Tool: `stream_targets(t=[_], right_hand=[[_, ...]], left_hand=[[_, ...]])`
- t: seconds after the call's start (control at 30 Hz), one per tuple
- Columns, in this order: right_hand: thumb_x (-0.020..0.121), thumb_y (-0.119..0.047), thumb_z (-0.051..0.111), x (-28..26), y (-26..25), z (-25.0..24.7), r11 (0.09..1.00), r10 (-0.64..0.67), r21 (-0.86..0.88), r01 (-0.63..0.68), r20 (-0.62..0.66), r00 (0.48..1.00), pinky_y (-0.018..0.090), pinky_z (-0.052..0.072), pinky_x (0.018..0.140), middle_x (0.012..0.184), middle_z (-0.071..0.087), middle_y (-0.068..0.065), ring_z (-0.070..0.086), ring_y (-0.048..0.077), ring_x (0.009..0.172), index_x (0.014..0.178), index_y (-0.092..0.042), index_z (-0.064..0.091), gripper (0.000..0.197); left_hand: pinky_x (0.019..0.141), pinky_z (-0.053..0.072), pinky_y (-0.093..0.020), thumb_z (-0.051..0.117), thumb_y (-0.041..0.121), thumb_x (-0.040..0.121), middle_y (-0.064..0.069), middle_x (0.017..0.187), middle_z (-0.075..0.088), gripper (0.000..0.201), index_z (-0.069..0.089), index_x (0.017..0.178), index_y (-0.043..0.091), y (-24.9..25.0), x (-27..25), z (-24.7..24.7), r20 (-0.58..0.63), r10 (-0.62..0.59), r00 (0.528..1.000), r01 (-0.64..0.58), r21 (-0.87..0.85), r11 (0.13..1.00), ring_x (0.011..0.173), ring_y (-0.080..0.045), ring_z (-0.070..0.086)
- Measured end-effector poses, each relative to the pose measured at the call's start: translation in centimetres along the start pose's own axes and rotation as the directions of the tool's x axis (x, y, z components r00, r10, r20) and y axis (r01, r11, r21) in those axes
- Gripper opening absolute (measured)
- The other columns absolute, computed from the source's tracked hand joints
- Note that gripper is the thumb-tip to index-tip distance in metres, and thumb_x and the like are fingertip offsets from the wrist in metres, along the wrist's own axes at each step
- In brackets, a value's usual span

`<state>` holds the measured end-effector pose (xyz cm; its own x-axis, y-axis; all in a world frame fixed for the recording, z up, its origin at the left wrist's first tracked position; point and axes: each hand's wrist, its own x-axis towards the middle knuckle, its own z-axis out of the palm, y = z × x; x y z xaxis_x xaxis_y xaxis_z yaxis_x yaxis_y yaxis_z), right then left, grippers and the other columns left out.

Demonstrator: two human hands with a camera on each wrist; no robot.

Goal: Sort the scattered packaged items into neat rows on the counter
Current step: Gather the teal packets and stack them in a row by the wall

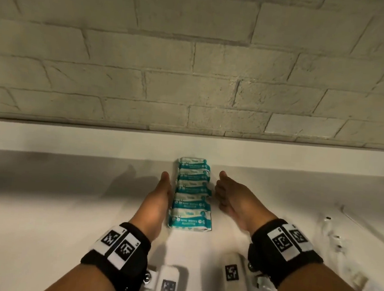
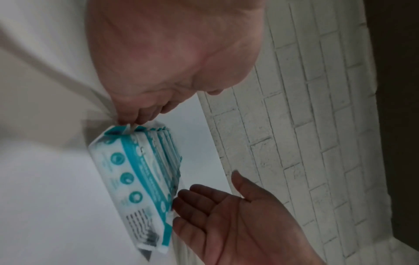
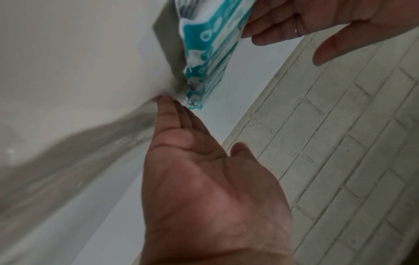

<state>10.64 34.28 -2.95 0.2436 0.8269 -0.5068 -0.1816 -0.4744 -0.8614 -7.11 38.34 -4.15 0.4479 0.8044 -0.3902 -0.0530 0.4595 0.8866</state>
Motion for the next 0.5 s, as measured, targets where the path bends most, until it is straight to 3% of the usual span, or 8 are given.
stream_targets(t=[0.03,0.1,0.17,0.2,0.27,0.33,0.43,0.5], right_hand=[[0.095,-0.041,0.053,-0.7,0.0,-0.1,0.997,-0.035,-0.062,0.040,0.071,0.997,0.039,0.031,0.115,0.139,0.053,0.007,0.051,0.020,0.126,0.141,-0.008,0.041,0.058],[0.084,-0.020,0.070,-1.7,0.3,-0.2,0.965,-0.061,-0.223,0.136,0.313,0.948,0.041,0.041,0.108,0.126,0.064,0.007,0.062,0.020,0.113,0.135,-0.009,0.047,0.057],[0.073,-0.001,0.077,-2.5,0.4,0.2,0.866,0.013,-0.458,0.201,0.422,0.906,0.032,0.051,0.096,0.139,0.053,0.009,0.060,0.016,0.113,0.143,-0.013,0.031,0.085],[0.069,-0.002,0.080,-2.9,0.4,0.5,0.742,0.017,-0.624,0.244,0.382,0.924,0.024,0.049,0.095,0.150,0.039,0.008,0.054,0.014,0.120,0.149,-0.018,0.018,0.102],[0.066,-0.014,0.084,-3.2,0.5,1.1,0.421,-0.053,-0.854,0.306,0.313,0.948,0.024,0.038,0.106,0.160,0.009,-0.001,0.033,0.015,0.138,0.152,-0.027,0.003,0.119],[0.071,-0.020,0.079,-3.0,0.8,1.3,0.281,-0.094,-0.899,0.334,0.321,0.942,0.028,0.036,0.108,0.161,-0.003,-0.003,0.025,0.016,0.144,0.153,-0.028,0.000,0.114],[0.075,-0.020,0.073,-2.7,0.9,1.0,0.277,-0.104,-0.910,0.308,0.291,0.951,0.025,0.044,0.095,0.162,-0.001,-0.003,0.042,0.015,0.133,0.153,-0.028,0.001,0.106],[0.075,-0.020,0.071,-2.6,0.9,0.9,0.289,-0.103,-0.910,0.296,0.278,0.955,0.023,0.047,0.088,0.162,0.000,-0.003,0.051,0.015,0.124,0.152,-0.029,0.000,0.105]], left_hand=[[0.076,0.048,-0.031,0.018,0.050,0.101,0.002,0.078,0.077,0.057,0.065,0.089,0.021,-0.2,0.2,0.0,0.003,0.000,1.000,0.000,0.002,1.000,0.071,-0.004,0.072],[0.092,0.050,-0.041,0.013,0.057,0.099,-0.007,0.103,0.075,0.069,0.066,0.114,0.015,-0.6,0.3,0.1,0.021,0.003,1.000,-0.003,0.019,1.000,0.097,-0.020,0.072],[0.104,0.044,-0.048,0.012,0.062,0.097,-0.015,0.118,0.068,0.074,0.063,0.124,0.015,-0.9,0.5,0.3,0.053,-0.003,0.999,0.003,-0.003,1.000,0.110,-0.030,0.066],[0.104,0.044,-0.049,0.012,0.062,0.097,-0.015,0.119,0.068,0.074,0.063,0.124,0.016,-1.0,0.6,0.4,0.045,-0.003,0.999,0.003,-0.001,1.000,0.110,-0.030,0.065],[0.100,0.047,-0.045,0.013,0.061,0.097,-0.015,0.118,0.069,0.073,0.064,0.123,0.015,-1.2,0.9,0.4,0.046,-0.009,0.999,0.010,-0.015,1.000,0.107,-0.029,0.067],[0.092,0.052,-0.040,0.013,0.060,0.098,-0.014,0.116,0.069,0.072,0.064,0.122,0.016,-1.3,1.1,0.4,0.061,0.005,0.998,-0.004,-0.018,1.000,0.105,-0.027,0.068],[0.079,0.057,-0.033,0.014,0.058,0.098,-0.012,0.115,0.071,0.069,0.064,0.121,0.016,-1.0,0.8,0.7,0.073,0.020,0.997,-0.017,-0.038,0.999,0.102,-0.025,0.070],[0.077,0.058,-0.031,0.016,0.058,0.099,-0.011,0.116,0.070,0.067,0.063,0.121,0.017,-1.0,0.7,0.9,0.082,0.027,0.996,-0.023,-0.048,0.999,0.102,-0.024,0.070]])
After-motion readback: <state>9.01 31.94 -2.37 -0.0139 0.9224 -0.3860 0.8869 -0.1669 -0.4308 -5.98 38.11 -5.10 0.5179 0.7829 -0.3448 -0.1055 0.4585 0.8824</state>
